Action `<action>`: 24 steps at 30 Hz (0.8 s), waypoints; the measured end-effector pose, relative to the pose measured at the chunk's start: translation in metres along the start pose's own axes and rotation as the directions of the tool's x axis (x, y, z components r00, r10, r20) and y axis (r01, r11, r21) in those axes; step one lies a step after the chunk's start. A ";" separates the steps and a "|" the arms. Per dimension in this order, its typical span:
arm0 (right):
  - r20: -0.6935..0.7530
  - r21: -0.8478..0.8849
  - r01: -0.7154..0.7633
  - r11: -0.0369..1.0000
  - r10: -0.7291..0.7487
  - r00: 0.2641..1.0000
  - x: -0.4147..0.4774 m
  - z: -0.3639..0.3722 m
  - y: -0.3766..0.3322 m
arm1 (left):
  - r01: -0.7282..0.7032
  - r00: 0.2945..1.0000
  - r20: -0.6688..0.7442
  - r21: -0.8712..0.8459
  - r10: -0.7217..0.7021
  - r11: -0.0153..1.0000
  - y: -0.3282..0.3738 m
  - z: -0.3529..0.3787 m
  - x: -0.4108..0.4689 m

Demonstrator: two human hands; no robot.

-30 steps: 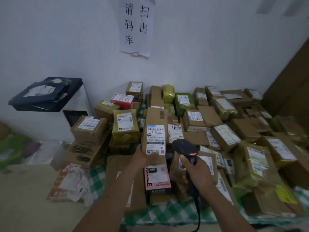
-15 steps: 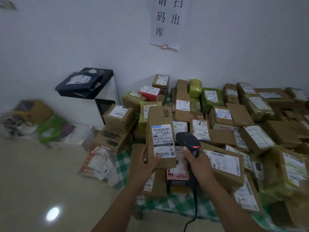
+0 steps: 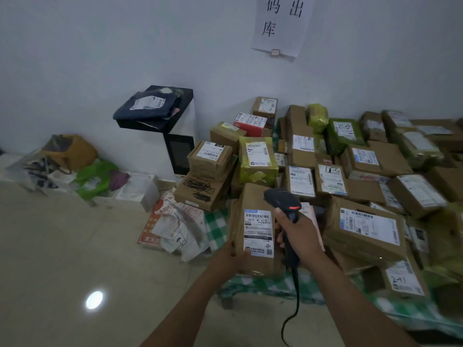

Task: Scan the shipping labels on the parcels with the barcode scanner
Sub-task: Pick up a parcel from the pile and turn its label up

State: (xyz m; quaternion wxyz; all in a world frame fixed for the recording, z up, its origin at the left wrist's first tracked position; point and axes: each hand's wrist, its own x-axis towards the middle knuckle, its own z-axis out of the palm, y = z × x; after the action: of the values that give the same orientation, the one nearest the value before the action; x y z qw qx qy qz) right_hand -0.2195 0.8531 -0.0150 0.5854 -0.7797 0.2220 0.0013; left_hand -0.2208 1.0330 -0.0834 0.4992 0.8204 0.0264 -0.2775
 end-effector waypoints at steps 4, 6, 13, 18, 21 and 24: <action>-0.046 -0.070 0.027 0.997 -0.030 0.998 0.007 -0.001 -0.015 | -0.078 0.994 0.092 0.256 0.056 0.963 0.005 -0.021 0.019; -0.070 -0.104 0.052 0.993 -0.060 0.996 0.013 -0.008 -0.025 | -0.115 0.992 0.091 0.285 0.092 0.952 0.018 -0.029 0.028; -0.098 -0.143 0.103 0.984 -0.118 0.988 0.057 -0.041 -0.057 | -0.194 0.973 -0.068 0.274 0.220 0.942 0.104 -0.044 0.092; -0.045 -0.108 0.079 0.991 -0.084 0.995 0.105 -0.058 -0.069 | -0.161 0.971 -0.127 0.276 0.203 0.947 0.141 -0.045 0.156; -0.009 -0.011 0.043 0.999 -0.043 0.999 0.140 -0.061 -0.070 | -0.074 0.961 -0.232 0.319 0.153 0.945 0.148 -0.045 0.191; 0.050 0.091 -0.027 0.995 0.023 0.998 0.175 -0.055 -0.070 | 0.065 0.946 -0.320 0.343 0.052 0.937 0.148 -0.046 0.215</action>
State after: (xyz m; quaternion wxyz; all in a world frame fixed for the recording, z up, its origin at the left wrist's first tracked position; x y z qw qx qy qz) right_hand -0.0521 0.7575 0.0203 0.6258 -0.7489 0.2172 0.0176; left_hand 0.0278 0.9474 -0.0514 0.3334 0.9302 0.0613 -0.1408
